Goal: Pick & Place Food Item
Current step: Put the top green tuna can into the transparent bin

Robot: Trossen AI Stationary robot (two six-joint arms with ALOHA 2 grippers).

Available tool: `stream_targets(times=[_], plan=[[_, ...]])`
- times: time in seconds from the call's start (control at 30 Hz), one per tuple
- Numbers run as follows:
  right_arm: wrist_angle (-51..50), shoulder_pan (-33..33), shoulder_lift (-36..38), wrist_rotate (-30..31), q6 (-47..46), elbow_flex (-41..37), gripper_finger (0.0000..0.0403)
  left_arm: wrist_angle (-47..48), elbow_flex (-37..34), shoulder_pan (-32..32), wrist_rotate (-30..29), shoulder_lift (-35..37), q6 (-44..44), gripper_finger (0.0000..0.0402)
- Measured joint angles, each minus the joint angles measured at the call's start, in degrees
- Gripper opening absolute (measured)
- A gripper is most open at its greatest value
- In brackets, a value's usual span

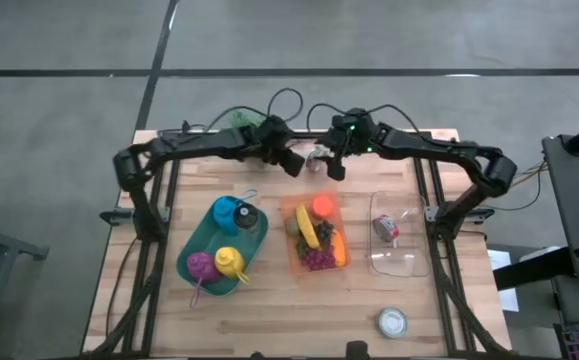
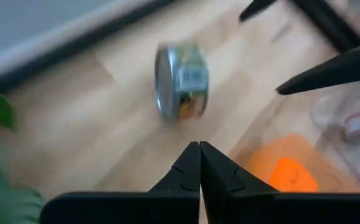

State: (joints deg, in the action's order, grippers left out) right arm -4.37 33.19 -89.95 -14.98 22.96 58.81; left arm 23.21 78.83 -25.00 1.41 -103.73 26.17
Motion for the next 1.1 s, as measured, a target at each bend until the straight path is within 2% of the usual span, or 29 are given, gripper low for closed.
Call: stream_targets(times=[0.17, 0.33, 0.43, 0.57, 0.73, 0.9, 1.0, 1.1], plan=[[-3.0, 1.6, 3.5, 0.6, -0.1, -0.2, 0.0226, 0.1, 0.0, -0.2, -7.6, 7.6, -6.8, 0.0002], [-6.1, 1.7, 5.2, 5.1, -3.0, -0.3, 0.0226, 1.0, -0.4, -0.3, -15.8, 15.6, -14.9, 0.0002], [-7.8, 1.7, 5.3, 6.1, -3.2, -0.3, 0.0226, 1.3, -0.4, -0.3, -18.3, 19.8, -20.2, 0.0002], [-9.8, 1.7, 5.3, 6.1, -0.3, -0.3, 0.0226, 1.5, -1.3, -0.5, -18.4, 25.5, -23.9, 0.0002], [-12.5, 1.7, 5.5, 6.0, 11.5, -0.2, 0.0226, -2.6, -10.8, -1.6, -18.6, 35.0, -26.6, 0.0002], [-16.2, 1.7, 5.4, 6.0, 24.4, 1.8, 0.0226, -16.2, -24.1, -1.5, -16.1, 43.7, -27.9, 0.0002], [-19.3, 1.7, 4.5, 6.0, 27.8, 4.3, 0.0226, -25.2, -29.9, -1.5, -13.2, 47.6, -29.7, 0.0002], [-22.4, 1.8, 2.6, 6.0, 31.7, 7.5, 0.0226, -30.1, -34.2, -1.4, -12.1, 50.6, -33.5, 0.0002]])
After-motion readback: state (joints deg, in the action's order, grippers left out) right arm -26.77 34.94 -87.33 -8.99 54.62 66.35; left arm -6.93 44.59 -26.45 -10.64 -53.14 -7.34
